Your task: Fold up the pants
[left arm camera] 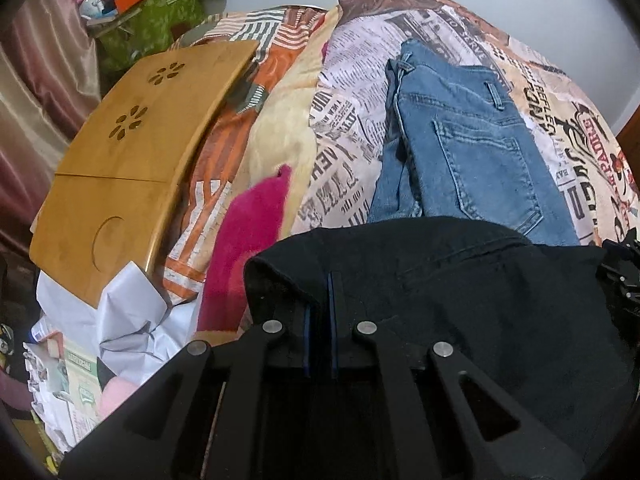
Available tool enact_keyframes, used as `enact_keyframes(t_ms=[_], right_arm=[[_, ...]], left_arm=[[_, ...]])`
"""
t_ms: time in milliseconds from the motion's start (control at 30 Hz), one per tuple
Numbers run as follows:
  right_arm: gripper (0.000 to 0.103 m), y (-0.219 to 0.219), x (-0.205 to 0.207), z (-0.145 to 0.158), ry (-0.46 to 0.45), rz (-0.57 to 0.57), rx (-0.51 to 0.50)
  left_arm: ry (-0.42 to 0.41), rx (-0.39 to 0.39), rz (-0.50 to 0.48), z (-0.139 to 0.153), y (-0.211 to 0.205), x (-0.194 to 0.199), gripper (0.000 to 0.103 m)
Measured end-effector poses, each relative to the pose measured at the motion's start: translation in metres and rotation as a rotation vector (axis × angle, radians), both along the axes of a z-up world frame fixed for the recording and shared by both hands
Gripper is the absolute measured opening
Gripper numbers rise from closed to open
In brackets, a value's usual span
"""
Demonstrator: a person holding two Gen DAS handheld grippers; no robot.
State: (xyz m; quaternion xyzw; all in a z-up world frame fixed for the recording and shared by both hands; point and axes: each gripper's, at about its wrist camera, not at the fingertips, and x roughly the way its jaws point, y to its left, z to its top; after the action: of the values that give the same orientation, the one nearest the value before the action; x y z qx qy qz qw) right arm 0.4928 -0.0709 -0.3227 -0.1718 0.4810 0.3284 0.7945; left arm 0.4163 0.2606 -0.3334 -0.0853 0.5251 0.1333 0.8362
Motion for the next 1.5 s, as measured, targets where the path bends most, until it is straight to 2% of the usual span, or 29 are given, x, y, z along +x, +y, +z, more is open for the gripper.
enact_keyframes(t_ms=[67, 133, 233, 433, 567, 700, 833, 967, 1200, 1300, 1500], right_arm=[[0.045, 0.002, -0.007, -0.001, -0.012, -0.007, -0.004], [0.027, 0.007, -0.017, 0.001, -0.030, 0.005, -0.016], [0.008, 0.014, -0.025, 0.001, -0.038, 0.007, -0.027], [0.005, 0.010, -0.032, 0.010, -0.098, -0.039, -0.050], [0.005, -0.006, -0.033, 0.037, -0.180, -0.107, -0.031], [0.004, -0.026, -0.038, 0.074, -0.244, -0.176, 0.015], [0.004, -0.043, -0.061, 0.110, -0.289, -0.197, 0.071], [0.005, -0.053, -0.095, 0.130, -0.302, -0.190, 0.101], [0.005, -0.072, -0.162, 0.141, -0.271, -0.201, 0.185], [0.005, -0.075, -0.197, 0.136, -0.255, -0.198, 0.215], [0.005, -0.079, -0.247, 0.118, -0.220, -0.181, 0.208]], left_arm=[[0.004, 0.036, -0.013, -0.001, -0.007, 0.001, 0.006], [0.006, 0.064, -0.027, 0.000, -0.012, 0.001, 0.006], [0.000, 0.078, -0.036, 0.006, -0.015, -0.002, 0.006], [-0.080, 0.042, -0.043, 0.042, -0.015, -0.014, 0.006], [-0.136, 0.023, -0.062, 0.073, -0.023, -0.021, 0.006], [-0.185, 0.037, -0.088, 0.098, -0.035, -0.026, 0.006], [-0.218, 0.065, -0.112, 0.118, -0.046, -0.039, 0.006], [-0.232, 0.057, -0.122, 0.129, -0.046, -0.063, 0.006], [-0.261, 0.058, -0.143, 0.138, -0.046, -0.131, 0.006], [-0.263, 0.041, -0.141, 0.137, -0.042, -0.160, 0.006], [-0.253, 0.040, -0.157, 0.125, -0.048, -0.215, 0.006]])
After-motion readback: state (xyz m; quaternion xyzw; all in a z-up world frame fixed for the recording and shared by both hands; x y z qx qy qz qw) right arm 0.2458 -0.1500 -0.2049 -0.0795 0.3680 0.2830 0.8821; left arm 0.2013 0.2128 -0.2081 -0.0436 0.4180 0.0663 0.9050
